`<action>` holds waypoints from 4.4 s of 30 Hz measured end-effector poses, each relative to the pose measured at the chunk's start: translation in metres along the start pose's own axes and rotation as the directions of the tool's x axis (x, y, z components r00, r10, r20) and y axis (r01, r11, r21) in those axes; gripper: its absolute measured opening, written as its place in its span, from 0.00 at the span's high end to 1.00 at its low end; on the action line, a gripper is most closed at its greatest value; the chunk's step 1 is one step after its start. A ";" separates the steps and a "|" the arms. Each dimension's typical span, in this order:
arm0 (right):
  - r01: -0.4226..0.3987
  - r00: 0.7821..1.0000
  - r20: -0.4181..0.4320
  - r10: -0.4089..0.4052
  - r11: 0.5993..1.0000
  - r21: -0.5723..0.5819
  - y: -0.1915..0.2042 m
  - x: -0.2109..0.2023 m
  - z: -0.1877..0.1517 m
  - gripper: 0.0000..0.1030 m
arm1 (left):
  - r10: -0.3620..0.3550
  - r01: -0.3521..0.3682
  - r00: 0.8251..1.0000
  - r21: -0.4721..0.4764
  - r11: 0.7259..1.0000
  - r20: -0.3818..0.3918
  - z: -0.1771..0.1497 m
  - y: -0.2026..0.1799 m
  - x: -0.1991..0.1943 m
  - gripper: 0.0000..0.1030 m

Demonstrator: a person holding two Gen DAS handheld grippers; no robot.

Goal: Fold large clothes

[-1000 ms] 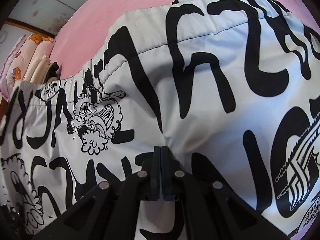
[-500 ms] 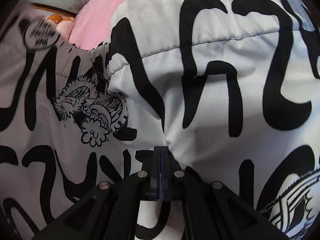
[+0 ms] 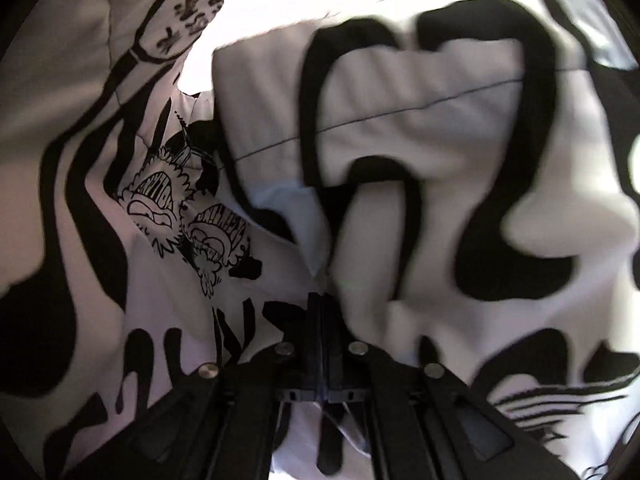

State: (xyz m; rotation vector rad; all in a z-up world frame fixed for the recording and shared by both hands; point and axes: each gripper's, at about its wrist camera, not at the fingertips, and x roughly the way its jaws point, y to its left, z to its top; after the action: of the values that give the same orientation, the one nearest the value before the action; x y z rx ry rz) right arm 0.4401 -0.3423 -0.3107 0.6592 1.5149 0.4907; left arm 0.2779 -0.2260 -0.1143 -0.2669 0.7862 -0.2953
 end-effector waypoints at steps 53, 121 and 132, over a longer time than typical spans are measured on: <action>0.067 0.998 0.010 -0.068 0.989 0.130 -0.060 -0.166 -0.106 0.75 | 0.294 -0.270 0.901 0.117 0.956 -0.319 -0.028 0.000 0.013 0.14; 0.382 0.823 0.516 -0.238 0.904 -0.191 0.025 -0.119 -0.203 0.91 | 0.165 -0.156 0.905 0.056 0.986 -0.392 -0.037 0.089 0.009 0.92; 0.338 0.857 0.467 -0.216 0.921 -0.194 0.009 -0.046 -0.188 1.00 | 0.116 -0.107 0.856 0.047 0.993 -0.504 -0.071 0.078 0.088 0.98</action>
State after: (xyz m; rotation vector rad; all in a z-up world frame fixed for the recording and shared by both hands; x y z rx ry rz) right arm 0.2531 -0.3496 -0.2598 0.2964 1.0638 0.2894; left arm 0.2981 -0.1936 -0.2463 -0.1231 1.3175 -0.2651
